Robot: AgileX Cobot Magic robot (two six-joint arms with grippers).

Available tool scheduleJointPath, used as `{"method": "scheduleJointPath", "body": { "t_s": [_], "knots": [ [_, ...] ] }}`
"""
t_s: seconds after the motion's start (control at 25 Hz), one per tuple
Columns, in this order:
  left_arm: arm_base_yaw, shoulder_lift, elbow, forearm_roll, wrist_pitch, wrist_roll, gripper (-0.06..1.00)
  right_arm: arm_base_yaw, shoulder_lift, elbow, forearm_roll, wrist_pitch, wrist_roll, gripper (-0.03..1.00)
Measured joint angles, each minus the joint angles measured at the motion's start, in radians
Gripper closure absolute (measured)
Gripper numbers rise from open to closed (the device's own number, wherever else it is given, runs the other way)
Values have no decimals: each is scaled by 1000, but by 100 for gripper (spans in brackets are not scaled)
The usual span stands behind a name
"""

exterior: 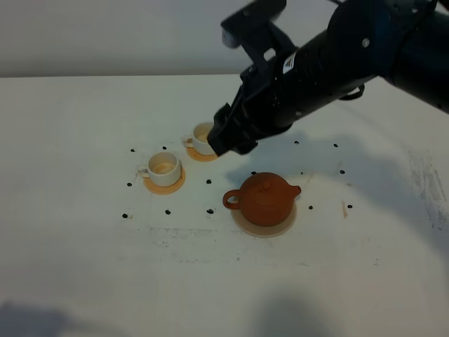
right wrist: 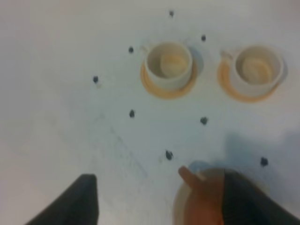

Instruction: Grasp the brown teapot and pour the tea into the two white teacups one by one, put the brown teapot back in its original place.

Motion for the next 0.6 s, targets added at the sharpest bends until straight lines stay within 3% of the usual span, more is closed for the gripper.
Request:
{"method": "scheduleJointPath", "body": {
  "t_s": [0.6],
  "knots": [
    [0, -26, 0, 22, 24, -76, 40, 59, 1, 123, -3, -57, 26, 42]
  ]
}}
